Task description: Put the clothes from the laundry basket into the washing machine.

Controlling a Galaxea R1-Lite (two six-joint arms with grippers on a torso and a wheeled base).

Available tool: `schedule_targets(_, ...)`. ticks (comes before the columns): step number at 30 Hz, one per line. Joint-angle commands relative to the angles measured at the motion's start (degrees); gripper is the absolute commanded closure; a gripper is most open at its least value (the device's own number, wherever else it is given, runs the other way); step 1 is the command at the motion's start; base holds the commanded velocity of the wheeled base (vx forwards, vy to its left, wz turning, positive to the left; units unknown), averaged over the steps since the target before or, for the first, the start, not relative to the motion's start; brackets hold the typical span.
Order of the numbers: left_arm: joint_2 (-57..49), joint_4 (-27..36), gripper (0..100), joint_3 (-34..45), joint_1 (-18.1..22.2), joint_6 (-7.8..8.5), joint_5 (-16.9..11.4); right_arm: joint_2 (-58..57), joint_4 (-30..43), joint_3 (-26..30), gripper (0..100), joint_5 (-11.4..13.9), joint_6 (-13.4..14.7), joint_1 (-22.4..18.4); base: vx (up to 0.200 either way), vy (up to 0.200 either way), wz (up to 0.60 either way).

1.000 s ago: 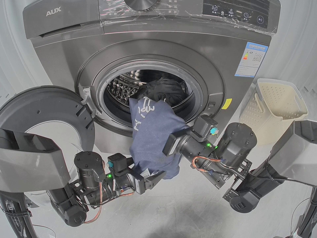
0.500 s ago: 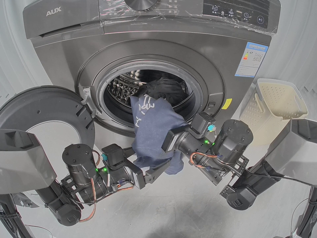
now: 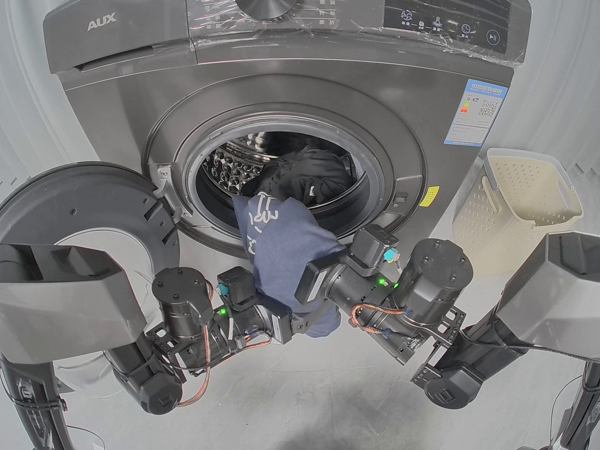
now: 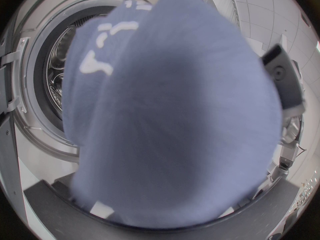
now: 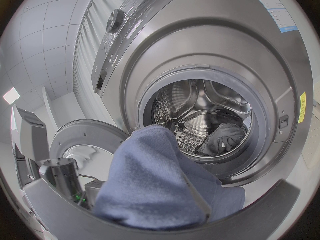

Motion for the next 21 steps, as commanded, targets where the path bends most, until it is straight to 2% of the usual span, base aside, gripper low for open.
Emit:
schedule_targets(1, 3.8, 0.0, 0, -3.9, 1.2, -0.17, 0.5, 0.0, -0.4, 0.8, 100, 0.0, 0.1, 0.7, 0.0, 0.0, 0.0)
schedule_targets(9, 4.9, 0.0, 0, -5.2, 1.5, -0.35, 1.7, 0.3, -0.5, 1.0, 100, 0.0, 0.3, 0.9, 0.0, 0.0, 0.0)
schedule_targets(10, 4.9, 0.0, 100, -5.3, 1.5, -0.35, 1.7, 0.3, -0.5, 1.0, 100, 0.0, 0.3, 0.9, 0.0, 0.0, 0.0)
schedule_targets(21, 4.5, 0.0, 100, -7.0, 1.4, -1.05, 2.7, 0.2, -0.5, 1.2, 100, -0.8, 0.5, 0.9, 0.0, 0.0, 0.0)
